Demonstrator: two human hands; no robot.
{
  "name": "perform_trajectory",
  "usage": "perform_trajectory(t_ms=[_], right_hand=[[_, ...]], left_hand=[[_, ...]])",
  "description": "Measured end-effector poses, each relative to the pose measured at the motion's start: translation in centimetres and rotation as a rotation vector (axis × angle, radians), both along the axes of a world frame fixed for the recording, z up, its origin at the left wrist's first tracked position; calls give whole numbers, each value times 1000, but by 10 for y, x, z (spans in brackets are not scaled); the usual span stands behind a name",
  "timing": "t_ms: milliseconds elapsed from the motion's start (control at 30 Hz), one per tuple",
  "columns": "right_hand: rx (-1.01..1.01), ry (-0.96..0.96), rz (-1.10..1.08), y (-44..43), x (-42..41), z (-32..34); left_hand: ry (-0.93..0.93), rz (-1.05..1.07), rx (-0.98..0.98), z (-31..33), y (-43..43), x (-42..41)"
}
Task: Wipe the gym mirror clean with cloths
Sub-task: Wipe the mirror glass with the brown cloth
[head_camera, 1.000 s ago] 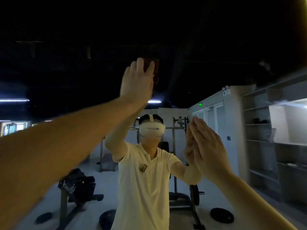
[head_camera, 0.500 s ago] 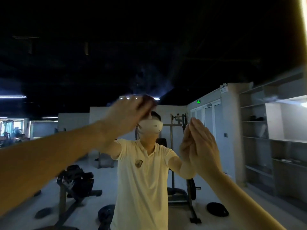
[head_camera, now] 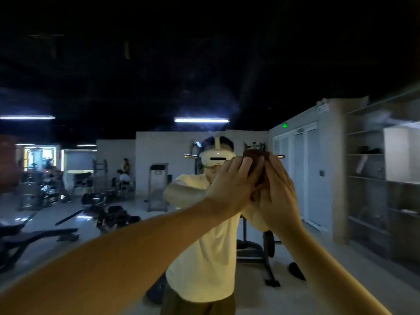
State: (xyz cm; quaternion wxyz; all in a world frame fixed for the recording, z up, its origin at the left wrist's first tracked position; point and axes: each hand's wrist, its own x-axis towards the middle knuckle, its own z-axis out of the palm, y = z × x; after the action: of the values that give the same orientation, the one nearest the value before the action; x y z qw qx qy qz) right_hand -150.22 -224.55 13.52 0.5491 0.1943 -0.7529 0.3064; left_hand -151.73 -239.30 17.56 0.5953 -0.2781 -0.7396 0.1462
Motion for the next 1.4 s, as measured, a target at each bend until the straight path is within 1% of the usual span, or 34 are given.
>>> perform_trajectory(t_ms=[67,100,133,167,200,233,267,300,367,400,467,533,600,667,767,800,833,867,933,1033,1100,1133,1200,1267,1300,1400], right_hand=[[122,18,-172,-4,-7,-18],[174,20,-231,-6,-6,-25],[211,14,-261,-8,-4,-30],[232,4,-278,-9,-1,-33],[246,-16,-290,-11,1,-35],[259,-41,-300,-11,2,-37],[274,-62,-299,-11,3,-38],[291,-76,-288,-10,3,-38],[326,-101,-262,-6,4,-37],[350,-115,-255,-3,5,-36],[402,-126,-259,2,7,-36],[441,-151,-258,5,8,-37],[473,-177,-264,7,10,-40],[494,-177,-271,9,15,-44],[524,-150,-301,16,20,-53],[526,-146,-320,17,20,-56],[518,-150,-338,16,20,-60],[503,-160,-355,14,21,-64],[456,-186,-376,5,23,-71],[403,-252,-389,-13,26,-81],[368,-279,-380,-23,28,-84],[355,-292,-374,-27,29,-85],[349,-307,-364,-29,30,-88],[379,-320,-346,-27,33,-89],[394,-326,-339,-24,35,-89],[415,-352,-342,-14,41,-89]], left_hand=[[15,16,-140,0,-31,2],[27,63,-156,7,-52,5],[48,133,-123,14,-76,10],[30,180,-18,23,-101,14],[-13,172,156,28,-128,17],[-45,170,379,31,-151,21],[-15,187,581,28,-171,20],[-7,210,743,23,-179,20],[13,220,942,11,-164,14],[1,195,989,2,-145,12],[-26,117,952,-15,-98,11],[-54,40,831,-40,-53,11],[-122,-53,722,-70,-16,13],[-207,-113,527,-100,7,17],[-277,-55,152,-126,-8,23],[-258,-8,54,-125,-24,25],[-237,54,14,-122,-45,26],[-248,83,63,-116,-68,29],[-327,102,293,-106,-123,33],[-189,202,656,-109,-195,34],[-128,172,880,-125,-199,31],[-122,136,920,-135,-181,29],[-175,48,904,-160,-131,27],[-300,-81,840,-185,-75,28],[-347,-129,748,-197,-49,29],[-446,-168,384,-228,13,35]])
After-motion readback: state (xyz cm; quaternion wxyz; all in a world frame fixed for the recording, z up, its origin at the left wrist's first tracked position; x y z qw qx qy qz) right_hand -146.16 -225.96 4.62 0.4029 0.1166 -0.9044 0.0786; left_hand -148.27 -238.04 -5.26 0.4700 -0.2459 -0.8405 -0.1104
